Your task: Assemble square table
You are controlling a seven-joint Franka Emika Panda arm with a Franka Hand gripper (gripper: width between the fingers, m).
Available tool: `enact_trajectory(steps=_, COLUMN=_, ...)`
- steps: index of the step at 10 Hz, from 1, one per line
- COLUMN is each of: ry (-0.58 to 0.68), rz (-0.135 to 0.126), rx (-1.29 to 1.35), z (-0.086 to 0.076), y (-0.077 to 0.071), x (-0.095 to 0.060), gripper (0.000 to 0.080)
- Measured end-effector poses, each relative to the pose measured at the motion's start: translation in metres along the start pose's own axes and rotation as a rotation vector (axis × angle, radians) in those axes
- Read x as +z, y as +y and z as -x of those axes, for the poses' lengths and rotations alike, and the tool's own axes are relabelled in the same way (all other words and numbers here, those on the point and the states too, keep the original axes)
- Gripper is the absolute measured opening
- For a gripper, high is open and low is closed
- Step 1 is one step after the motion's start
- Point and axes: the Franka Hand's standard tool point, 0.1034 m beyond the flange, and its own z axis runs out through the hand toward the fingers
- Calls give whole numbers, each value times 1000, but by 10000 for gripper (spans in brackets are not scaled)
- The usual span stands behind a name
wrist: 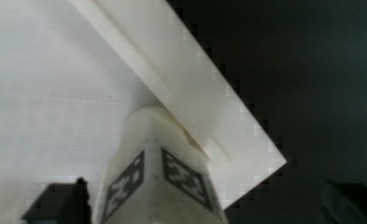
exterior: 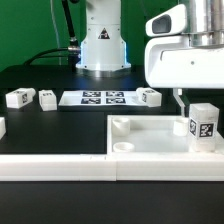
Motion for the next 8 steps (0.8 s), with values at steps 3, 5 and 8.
enact_trajectory(steps=3, ry=7, rz=40, rx=-514, z=-8, y=10, x=1, gripper=649)
enact_trajectory(steps=5, ry=2, rz=49, rx=-710, z=-8, y=10, x=2, gripper=649)
enact_trajectory(steps=8, ry=25, rz=51, rx=-896, z=-16, y=22, x=2, gripper=649)
